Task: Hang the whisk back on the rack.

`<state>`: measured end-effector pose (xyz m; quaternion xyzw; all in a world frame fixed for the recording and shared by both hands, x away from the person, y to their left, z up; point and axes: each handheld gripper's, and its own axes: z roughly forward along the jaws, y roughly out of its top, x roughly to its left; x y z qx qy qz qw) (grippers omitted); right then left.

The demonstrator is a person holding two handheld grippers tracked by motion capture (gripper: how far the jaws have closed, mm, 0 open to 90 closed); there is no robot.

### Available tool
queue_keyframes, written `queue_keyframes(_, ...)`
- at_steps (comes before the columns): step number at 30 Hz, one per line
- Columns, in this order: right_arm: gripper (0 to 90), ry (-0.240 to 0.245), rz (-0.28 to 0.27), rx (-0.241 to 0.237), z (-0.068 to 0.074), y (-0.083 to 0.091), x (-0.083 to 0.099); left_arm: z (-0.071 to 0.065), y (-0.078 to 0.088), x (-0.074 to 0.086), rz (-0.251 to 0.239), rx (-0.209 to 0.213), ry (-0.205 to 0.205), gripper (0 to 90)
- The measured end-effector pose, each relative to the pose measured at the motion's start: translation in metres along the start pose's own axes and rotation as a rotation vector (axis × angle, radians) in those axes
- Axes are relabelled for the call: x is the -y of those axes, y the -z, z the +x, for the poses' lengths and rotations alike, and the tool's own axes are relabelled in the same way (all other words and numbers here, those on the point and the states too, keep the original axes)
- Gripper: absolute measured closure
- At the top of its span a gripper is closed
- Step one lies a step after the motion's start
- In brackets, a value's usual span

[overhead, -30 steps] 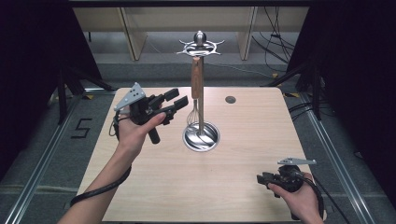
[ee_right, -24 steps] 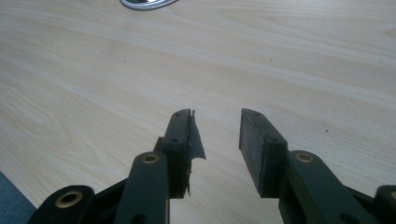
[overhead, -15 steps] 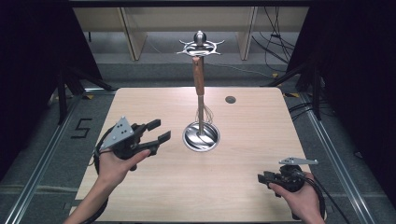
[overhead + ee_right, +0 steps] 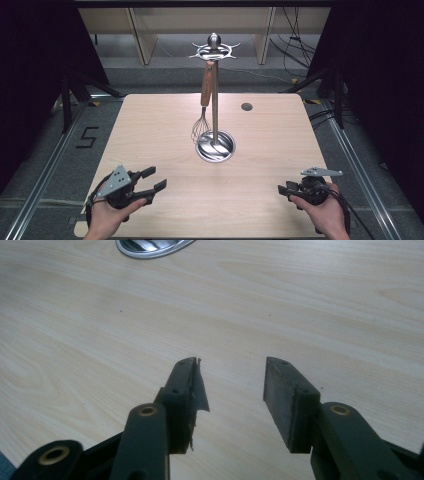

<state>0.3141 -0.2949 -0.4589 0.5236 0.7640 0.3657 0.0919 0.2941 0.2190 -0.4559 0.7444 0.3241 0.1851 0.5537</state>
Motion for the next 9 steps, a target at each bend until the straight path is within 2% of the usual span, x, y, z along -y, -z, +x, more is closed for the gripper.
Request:
queue_keyframes(1, 56.0, 0.031, -0.007, 0.011, -0.0022, 0.0, -0.0002, -0.0007, 0.0, 0.0048, 0.025, -0.009, -0.008, 38.4)
queue_keyframes(2, 55.3, 0.027, -0.015, -0.008, -0.0027, -0.0019, 0.0003, -0.0005, 0.0003, 0.0074, 0.046, -0.02, -0.02, 38.4)
queue_keyframes(4, 54.8, 0.031, -0.013, 0.0, -0.0032, -0.002, 0.0004, -0.0002, 0.0004, 0.0079, 0.065, -0.031, -0.027, 38.0)
queue_keyframes(6, 53.4, 0.033, -0.001, 0.023, -0.0053, -0.0018, 0.0013, 0.0028, -0.0039, 0.0078, 0.07, -0.029, -0.031, 36.0)
queue_keyframes(9, 52.6, 0.032, -0.003, 0.02, -0.006, -0.002, 0.0015, 0.0028, -0.0054, 0.009, 0.083, -0.042, -0.022, 35.7)
